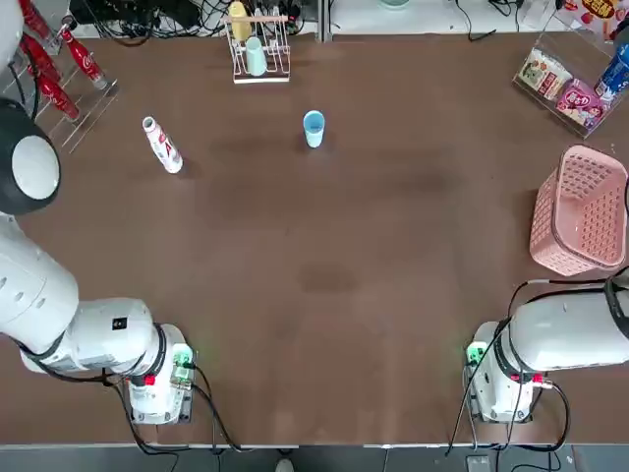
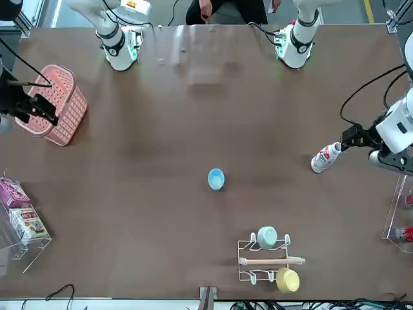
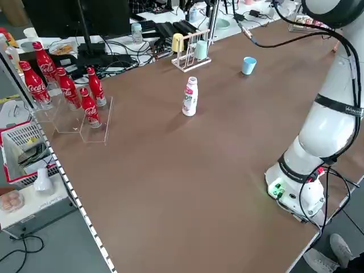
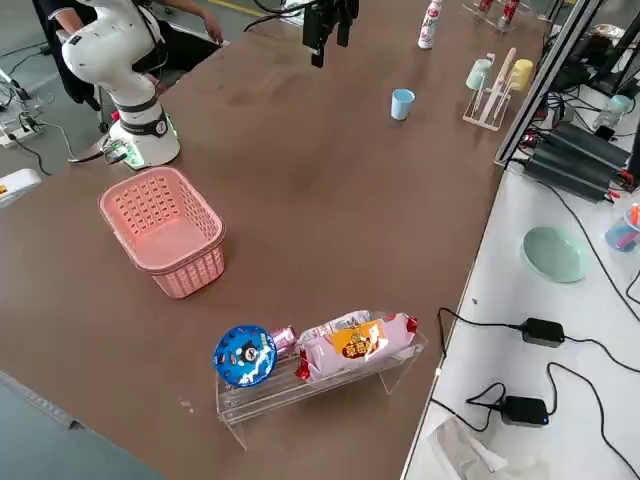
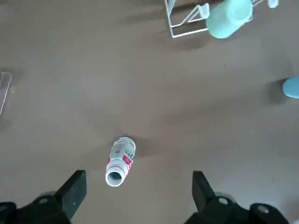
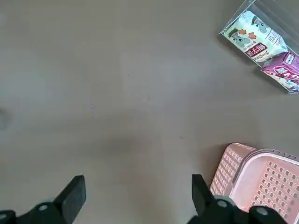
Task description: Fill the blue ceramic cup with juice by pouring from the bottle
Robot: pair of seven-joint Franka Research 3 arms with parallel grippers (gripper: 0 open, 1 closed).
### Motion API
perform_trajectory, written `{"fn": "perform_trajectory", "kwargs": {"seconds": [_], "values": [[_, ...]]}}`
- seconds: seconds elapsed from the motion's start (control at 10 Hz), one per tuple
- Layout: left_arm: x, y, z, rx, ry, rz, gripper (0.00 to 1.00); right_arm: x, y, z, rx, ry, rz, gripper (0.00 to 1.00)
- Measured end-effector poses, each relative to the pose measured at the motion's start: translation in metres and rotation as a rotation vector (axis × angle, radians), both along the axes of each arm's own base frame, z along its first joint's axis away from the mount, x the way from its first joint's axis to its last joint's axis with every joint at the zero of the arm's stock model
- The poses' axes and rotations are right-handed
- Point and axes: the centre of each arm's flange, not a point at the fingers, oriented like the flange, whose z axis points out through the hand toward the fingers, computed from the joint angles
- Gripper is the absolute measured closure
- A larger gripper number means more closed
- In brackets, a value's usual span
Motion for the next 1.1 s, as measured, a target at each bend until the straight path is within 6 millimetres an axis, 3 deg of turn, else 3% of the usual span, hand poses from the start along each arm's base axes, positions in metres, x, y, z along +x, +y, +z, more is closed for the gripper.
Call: {"fn": "perform_trajectory", "kwargs": {"seconds": [0.2, 0.5, 1.1], "values": [[-0.004, -0.008, 0.008, 0.002, -0.007, 0.061, 0.0, 0.0, -0.001, 0.0, 0.0, 0.002, -0.002, 0.0], [-0.003, 0.0, 0.03, 0.012, -0.052, 0.074, 0.0, 0.0, -0.007, 0.0, 0.0, 0.003, -0.012, 0.0], [-0.005, -0.019, 0.031, 0.02, -0.057, 0.043, 0.0, 0.0, -0.007, 0.0, 0.0, -0.002, -0.012, 0.0]]}}
